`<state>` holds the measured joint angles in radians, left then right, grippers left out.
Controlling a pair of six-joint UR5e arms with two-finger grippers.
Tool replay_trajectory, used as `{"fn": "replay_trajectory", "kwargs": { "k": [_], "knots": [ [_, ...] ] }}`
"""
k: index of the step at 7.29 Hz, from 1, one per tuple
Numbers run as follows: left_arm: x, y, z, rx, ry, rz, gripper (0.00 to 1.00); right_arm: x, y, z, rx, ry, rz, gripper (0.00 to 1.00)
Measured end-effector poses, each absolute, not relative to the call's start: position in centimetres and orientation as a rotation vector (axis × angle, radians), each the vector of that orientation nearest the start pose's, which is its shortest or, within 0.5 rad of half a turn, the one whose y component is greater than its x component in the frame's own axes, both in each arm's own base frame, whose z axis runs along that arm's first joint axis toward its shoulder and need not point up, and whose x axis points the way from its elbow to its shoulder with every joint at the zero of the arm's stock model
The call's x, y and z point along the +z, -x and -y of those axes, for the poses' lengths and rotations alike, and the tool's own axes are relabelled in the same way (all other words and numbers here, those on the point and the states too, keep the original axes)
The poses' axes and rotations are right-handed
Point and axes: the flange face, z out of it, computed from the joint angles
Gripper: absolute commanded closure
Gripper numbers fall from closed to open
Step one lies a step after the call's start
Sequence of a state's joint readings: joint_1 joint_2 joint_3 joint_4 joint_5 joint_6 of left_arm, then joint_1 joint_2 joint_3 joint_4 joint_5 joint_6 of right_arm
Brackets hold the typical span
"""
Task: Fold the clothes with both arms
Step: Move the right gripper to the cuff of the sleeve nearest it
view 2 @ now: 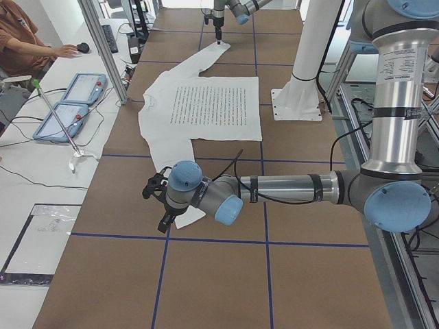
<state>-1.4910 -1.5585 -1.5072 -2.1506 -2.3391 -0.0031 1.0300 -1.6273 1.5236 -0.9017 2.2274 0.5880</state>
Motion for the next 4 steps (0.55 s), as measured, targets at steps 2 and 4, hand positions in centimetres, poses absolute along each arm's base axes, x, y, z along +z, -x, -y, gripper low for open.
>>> {"fn": "replay_trajectory", "kwargs": {
  "k": [2, 4],
  "knots": [
    [63.3, 2.3, 51.1, 0.264, -0.446, -0.772, 0.0, 65.3, 19.2, 45.7, -0.136, -0.096, 0.817, 0.0],
    [63.4, 2.3, 51.1, 0.263, -0.443, -0.772, 0.0, 66.2, 18.9, 45.6, -0.124, -0.078, 0.802, 0.01]
  ]
}}
